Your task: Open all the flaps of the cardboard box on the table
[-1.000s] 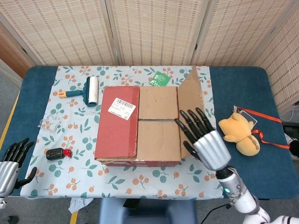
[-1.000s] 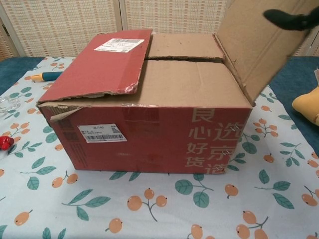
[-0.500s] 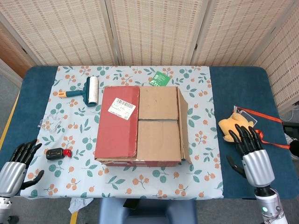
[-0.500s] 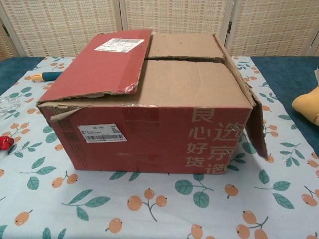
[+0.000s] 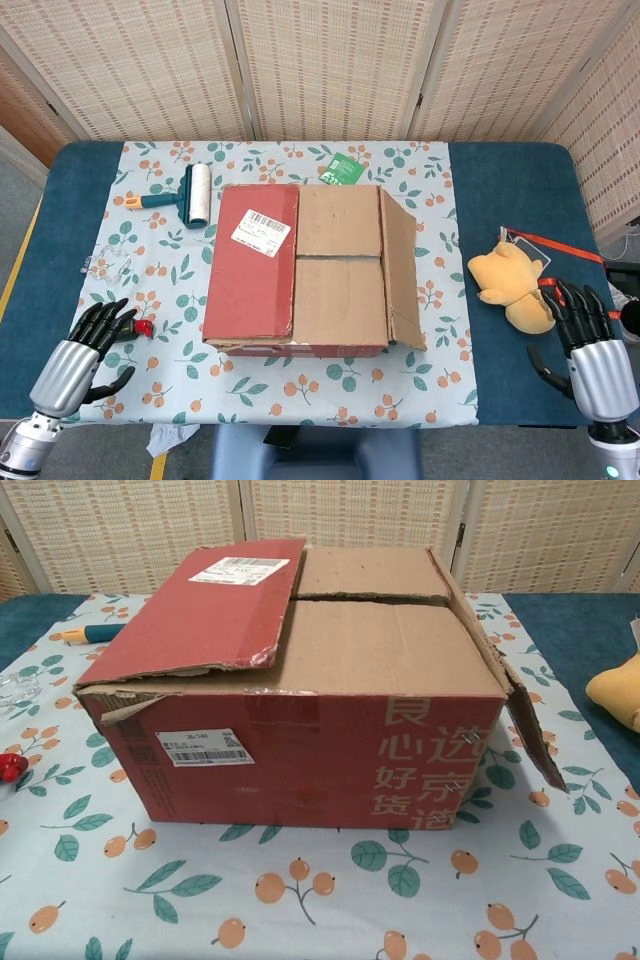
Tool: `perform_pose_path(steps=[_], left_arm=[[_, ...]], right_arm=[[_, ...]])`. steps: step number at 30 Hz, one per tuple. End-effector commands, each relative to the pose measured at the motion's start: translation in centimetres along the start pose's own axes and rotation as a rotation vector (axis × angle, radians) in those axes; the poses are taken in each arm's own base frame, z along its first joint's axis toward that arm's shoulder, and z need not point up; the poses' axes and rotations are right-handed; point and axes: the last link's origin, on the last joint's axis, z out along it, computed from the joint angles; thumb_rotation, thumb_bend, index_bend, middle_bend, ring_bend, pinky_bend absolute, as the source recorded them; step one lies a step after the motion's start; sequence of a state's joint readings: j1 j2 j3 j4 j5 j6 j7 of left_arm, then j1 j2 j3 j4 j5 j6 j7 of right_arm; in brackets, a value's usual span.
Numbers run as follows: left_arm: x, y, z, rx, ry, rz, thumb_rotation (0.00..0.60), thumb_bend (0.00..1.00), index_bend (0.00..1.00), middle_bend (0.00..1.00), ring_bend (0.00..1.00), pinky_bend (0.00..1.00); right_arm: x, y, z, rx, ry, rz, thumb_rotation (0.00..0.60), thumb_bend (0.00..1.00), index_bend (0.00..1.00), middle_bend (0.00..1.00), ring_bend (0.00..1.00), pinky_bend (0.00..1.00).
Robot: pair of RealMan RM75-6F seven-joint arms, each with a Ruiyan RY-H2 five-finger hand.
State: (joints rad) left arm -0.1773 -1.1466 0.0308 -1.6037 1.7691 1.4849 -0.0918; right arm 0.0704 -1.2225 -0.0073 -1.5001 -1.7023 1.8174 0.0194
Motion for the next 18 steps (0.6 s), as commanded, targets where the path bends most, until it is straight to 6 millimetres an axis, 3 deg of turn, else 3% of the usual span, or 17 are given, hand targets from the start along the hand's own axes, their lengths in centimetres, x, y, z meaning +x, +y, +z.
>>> perform_pose_path(steps=[1, 6, 10, 14, 18], left_arm=[[0.3, 3.3, 1.8, -0.039, -0.069, 0.009, 0.600, 0.37, 0.00, 0.00, 0.00, 0.00], [0.2, 6.9, 3.8, -0.065, -0.102, -0.016, 0.600, 0.50, 0.00, 0.00, 0.00, 0.00], [-0.2, 9.6, 4.8, -0.068, -0.144, -0.074, 0.600, 0.50, 0.00, 0.00, 0.00, 0.00], [-0.3, 10.7, 5.3, -0.061, -0.150, -0.070, 0.600, 0.50, 0.00, 0.00, 0.00, 0.00], [-0.4, 13.1, 6.6, -0.054, -0.188, -0.130, 0.600, 0.50, 0.00, 0.00, 0.00, 0.00]], right_arm=[[-0.2, 0.1, 0.1, 0.007, -0.011, 0.013, 0.600, 0.41, 0.00, 0.00, 0.00, 0.00], [0.5, 0.2, 0.6, 0.025, 0.009, -0.023, 0.600, 0.41, 0.00, 0.00, 0.00, 0.00], [1.1, 0.1, 0.4, 0.042, 0.054, -0.036, 0.600, 0.41, 0.00, 0.00, 0.00, 0.00], [1.4, 0.4, 0.1, 0.043, 0.054, -0.016, 0.600, 0.41, 0.00, 0.00, 0.00, 0.00], [1.4, 1.1, -0.3, 0.046, 0.033, 0.046, 0.600, 0.41, 0.00, 0.00, 0.00, 0.00]])
